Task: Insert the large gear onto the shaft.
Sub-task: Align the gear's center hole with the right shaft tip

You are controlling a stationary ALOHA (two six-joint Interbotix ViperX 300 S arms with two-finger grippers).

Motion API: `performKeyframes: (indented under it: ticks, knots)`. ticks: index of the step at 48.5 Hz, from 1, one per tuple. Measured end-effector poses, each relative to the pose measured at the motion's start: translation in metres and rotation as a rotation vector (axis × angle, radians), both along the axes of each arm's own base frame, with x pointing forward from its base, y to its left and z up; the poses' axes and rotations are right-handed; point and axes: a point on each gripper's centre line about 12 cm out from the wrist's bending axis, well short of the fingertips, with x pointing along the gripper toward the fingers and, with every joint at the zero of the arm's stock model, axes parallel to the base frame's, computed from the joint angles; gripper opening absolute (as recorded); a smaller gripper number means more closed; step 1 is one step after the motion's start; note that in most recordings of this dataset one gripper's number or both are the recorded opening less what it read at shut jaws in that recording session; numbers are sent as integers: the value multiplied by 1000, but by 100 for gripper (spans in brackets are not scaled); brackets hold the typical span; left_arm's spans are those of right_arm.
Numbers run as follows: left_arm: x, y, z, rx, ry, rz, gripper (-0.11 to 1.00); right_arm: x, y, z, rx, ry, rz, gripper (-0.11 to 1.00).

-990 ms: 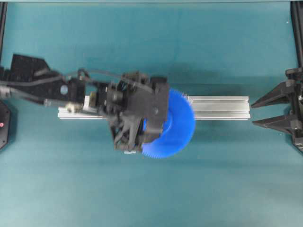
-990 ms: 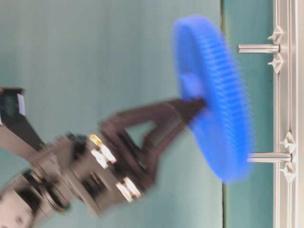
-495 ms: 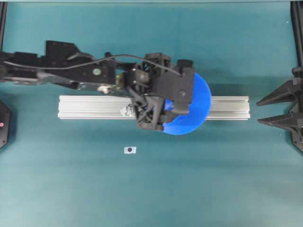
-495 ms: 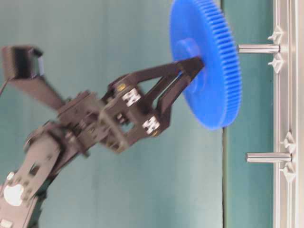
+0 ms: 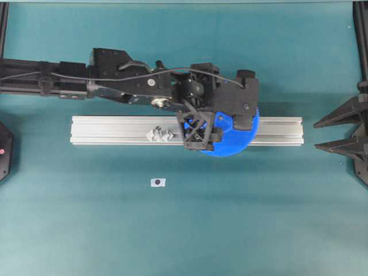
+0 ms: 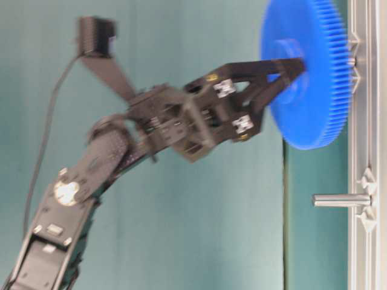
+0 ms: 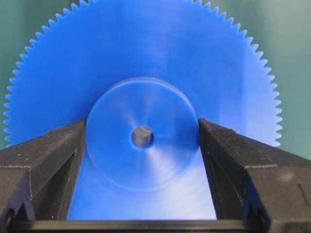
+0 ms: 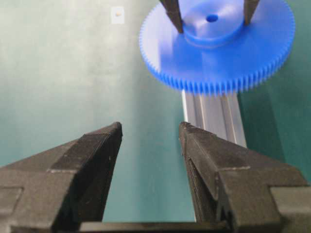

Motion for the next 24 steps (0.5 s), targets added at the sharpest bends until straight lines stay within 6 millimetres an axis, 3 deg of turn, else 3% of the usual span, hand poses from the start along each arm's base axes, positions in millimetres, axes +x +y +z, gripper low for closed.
performKeyframes:
  ticks: [24]
  knots:
    - [5, 21, -2, 0, -2, 38, 77, -1, 0, 0, 0, -6, -2, 58]
